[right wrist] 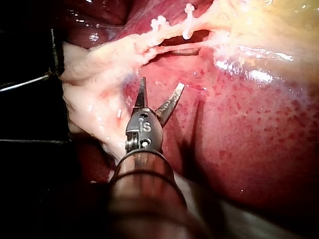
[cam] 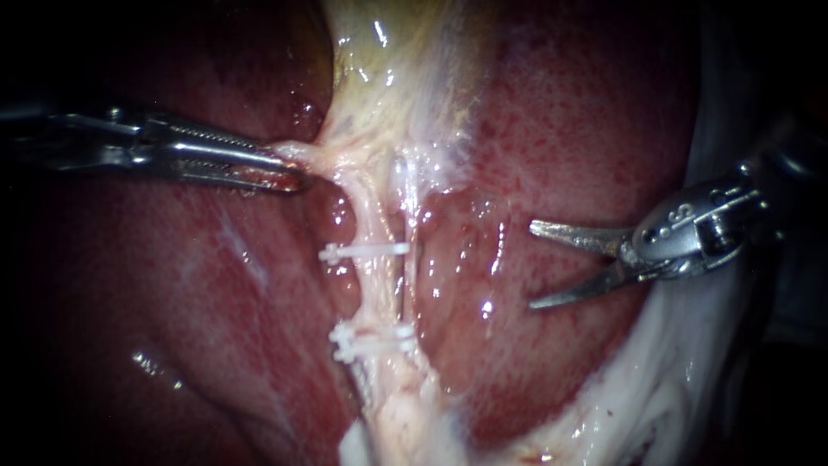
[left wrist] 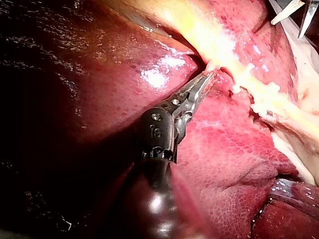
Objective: Go to the cutting position left tube
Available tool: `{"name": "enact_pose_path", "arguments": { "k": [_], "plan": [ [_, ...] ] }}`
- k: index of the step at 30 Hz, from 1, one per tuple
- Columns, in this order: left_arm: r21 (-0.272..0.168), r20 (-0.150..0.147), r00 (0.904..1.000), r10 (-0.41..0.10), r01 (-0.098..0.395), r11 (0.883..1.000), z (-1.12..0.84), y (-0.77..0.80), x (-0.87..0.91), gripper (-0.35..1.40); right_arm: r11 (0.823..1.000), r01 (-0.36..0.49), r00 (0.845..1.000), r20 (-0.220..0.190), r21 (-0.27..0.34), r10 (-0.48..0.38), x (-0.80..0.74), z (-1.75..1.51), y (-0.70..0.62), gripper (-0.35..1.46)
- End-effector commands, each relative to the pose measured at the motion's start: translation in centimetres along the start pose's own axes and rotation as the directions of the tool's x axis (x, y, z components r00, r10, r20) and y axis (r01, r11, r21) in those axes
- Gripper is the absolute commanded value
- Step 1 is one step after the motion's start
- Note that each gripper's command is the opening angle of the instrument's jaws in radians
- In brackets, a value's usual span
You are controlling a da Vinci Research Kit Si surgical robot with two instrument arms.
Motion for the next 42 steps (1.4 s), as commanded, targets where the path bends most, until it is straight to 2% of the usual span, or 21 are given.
{"name": "enact_pose_path", "arguments": {
  "k": [1, 5, 7, 8, 12, 15, 18, 23, 29, 36, 42],
  "plan": [
    [-0.002, 0.000, 1.0000, 0.000, 0.000, 1.000, 0.00, 0.00, 0.00, -0.35, 1.000, 0.000, 1.000, 0.000, 0.001, 0.000, 0.00, -0.01, 0.00, 1.45],
    [-0.004, 0.001, 1.0000, 0.000, 0.000, 1.000, -0.03, 0.01, 0.01, -0.35, 1.000, 0.000, 1.000, 0.000, 0.001, 0.000, 0.00, -0.01, 0.00, 1.45],
    [-0.009, 0.002, 1.0000, -0.002, 0.002, 1.000, -0.11, 0.02, 0.05, -0.35, 1.000, 0.000, 1.000, 0.000, 0.001, 0.000, 0.00, -0.01, 0.00, 1.45],
    [-0.015, 0.004, 1.0000, -0.003, 0.003, 1.000, -0.15, 0.02, 0.07, -0.35, 1.000, 0.000, 1.000, 0.000, 0.001, 0.000, 0.00, -0.01, 0.00, 1.45],
    [0.004, -0.002, 0.9999, -0.011, 0.011, 1.000, -0.46, 0.02, 0.20, -0.35, 1.000, 0.000, 1.000, 0.000, 0.001, 0.000, 0.00, -0.01, 0.00, 1.45],
    [0.018, -0.021, 0.9995, -0.024, 0.024, 1.000, -0.67, 0.02, 0.29, -0.35, 1.000, 0.000, 1.000, 0.000, 0.003, 0.000, 0.00, 0.00, 0.00, 1.45],
    [0.022, -0.029, 0.9993, -0.024, 0.024, 0.999, -0.76, 0.02, 0.34, -0.35, 1.000, -0.001, 1.000, -0.006, 0.016, 0.001, 0.02, 0.01, 0.00, 1.45],
    [0.028, -0.031, 0.9993, -0.023, 0.024, 0.999, -0.72, 0.06, 0.33, -0.35, 0.996, 0.008, 1.000, -0.028, 0.091, -0.005, 0.12, 0.14, -0.06, 1.45],
    [0.032, -0.032, 0.9992, -0.024, 0.025, 0.999, -0.72, 0.09, 0.33, -0.35, 0.983, -0.045, 0.997, -0.046, 0.179, 0.054, 0.30, 0.47, -0.18, 1.43],
    [0.032, -0.032, 0.9992, -0.024, 0.025, 0.999, -0.72, 0.10, 0.33, -0.35, 0.957, -0.097, 0.991, -0.062, 0.272, 0.118, 0.50, 0.92, -0.28, 1.43],
    [0.032, -0.032, 0.9992, -0.025, 0.026, 0.999, -0.73, 0.10, 0.33, -0.35, 0.930, -0.141, 0.984, -0.051, 0.340, 0.169, 0.53, 1.16, -0.31, 1.43]
  ]
}}
